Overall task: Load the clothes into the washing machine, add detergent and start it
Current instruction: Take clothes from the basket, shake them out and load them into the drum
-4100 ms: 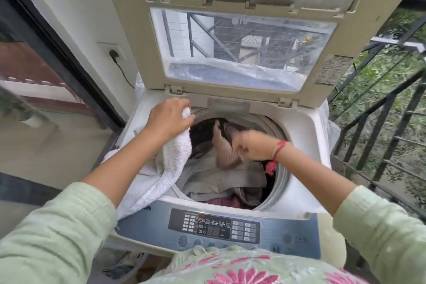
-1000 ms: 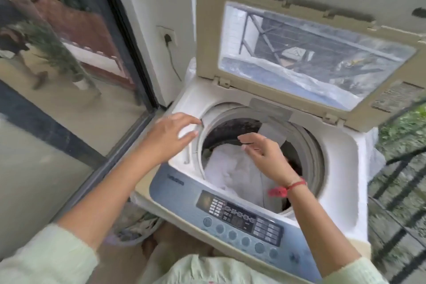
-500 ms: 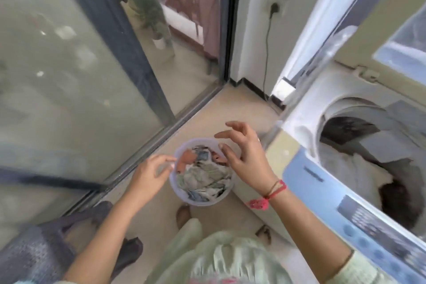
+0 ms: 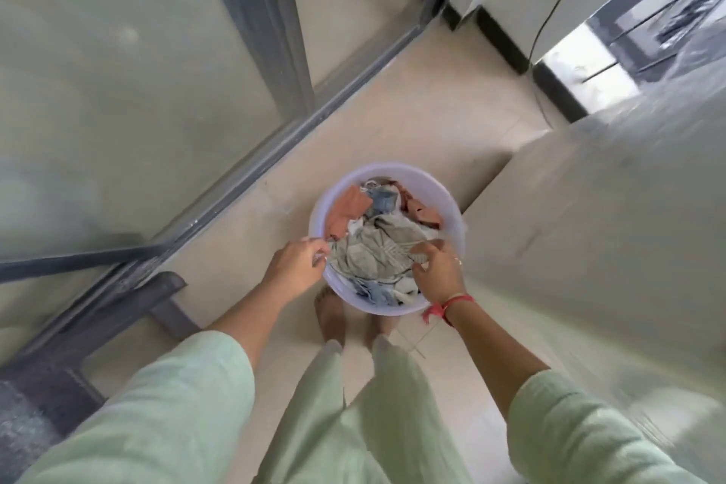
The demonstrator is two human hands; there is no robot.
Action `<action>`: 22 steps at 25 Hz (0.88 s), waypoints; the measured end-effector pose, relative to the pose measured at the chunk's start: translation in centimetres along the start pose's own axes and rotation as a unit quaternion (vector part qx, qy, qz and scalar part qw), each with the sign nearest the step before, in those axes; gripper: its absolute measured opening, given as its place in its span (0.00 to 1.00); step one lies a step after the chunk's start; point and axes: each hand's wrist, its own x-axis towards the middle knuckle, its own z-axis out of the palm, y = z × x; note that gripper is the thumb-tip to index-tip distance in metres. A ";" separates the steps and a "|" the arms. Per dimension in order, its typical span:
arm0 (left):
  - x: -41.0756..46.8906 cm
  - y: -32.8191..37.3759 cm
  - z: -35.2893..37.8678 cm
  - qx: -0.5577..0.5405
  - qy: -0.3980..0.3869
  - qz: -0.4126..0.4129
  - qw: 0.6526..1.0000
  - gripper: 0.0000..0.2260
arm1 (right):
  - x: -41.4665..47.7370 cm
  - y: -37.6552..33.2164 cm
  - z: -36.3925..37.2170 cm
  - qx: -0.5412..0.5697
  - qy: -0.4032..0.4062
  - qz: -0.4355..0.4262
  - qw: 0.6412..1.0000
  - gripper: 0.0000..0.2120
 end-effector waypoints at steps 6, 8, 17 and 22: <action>7.4 -4.2 8.6 0.153 0.009 0.135 0.979 0.15 | 9.0 5.7 10.4 -0.220 -0.080 0.019 0.972 0.49; 8.2 -4.6 9.9 0.214 -0.062 0.116 0.968 0.24 | 10.6 6.6 12.0 -0.235 -0.117 0.015 0.965 0.49; 9.6 -2.8 11.6 0.225 -0.052 0.126 0.965 0.29 | 12.9 7.2 7.4 -0.060 0.058 -0.083 0.993 0.12; 9.5 -2.9 12.0 0.133 -0.021 0.134 0.982 0.27 | 14.2 6.1 5.6 -0.135 0.053 -0.104 0.984 0.16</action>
